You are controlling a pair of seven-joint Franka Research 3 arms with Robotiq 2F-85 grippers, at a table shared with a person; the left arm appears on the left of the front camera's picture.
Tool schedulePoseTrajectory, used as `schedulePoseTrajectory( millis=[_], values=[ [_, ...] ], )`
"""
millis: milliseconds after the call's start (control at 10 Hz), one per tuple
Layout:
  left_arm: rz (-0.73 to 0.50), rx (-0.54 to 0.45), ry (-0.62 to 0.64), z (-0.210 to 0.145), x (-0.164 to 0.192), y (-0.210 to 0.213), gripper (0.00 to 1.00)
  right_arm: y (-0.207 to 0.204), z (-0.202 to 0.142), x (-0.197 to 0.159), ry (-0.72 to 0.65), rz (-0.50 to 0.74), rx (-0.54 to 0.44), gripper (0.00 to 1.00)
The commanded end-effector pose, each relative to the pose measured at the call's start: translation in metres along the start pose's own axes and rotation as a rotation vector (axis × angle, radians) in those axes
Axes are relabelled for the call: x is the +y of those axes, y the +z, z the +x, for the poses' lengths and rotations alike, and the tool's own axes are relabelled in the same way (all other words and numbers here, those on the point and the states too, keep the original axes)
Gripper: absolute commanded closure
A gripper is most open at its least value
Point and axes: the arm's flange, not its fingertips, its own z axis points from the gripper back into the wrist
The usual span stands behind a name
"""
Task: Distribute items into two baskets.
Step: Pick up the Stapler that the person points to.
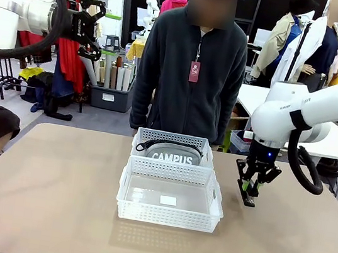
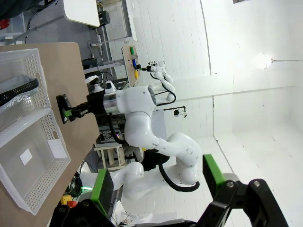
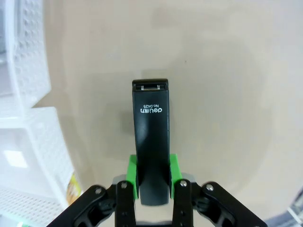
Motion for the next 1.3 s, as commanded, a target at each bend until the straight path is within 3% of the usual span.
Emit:
schedulePoseTrajectory(
  millis=[0, 800, 1200],
  values=[
    [-0.003, -0.002, -0.004, -0.001, -0.003, 0.000, 0.00, 0.045, -0.004, -0.006, 0.009, 0.051, -0.021, 1.00],
    [-0.003, -0.002, -0.004, -0.001, -0.003, 0.000, 0.00, 0.228, 0.010, -0.012, 0.021, 0.102, -0.182, 1.00],
    [-0.003, -0.002, -0.004, -0.001, -0.003, 0.000, 0.00, 0.264, 0.017, -0.028, -0.030, 0.164, -0.258, 1.00]
  ],
)
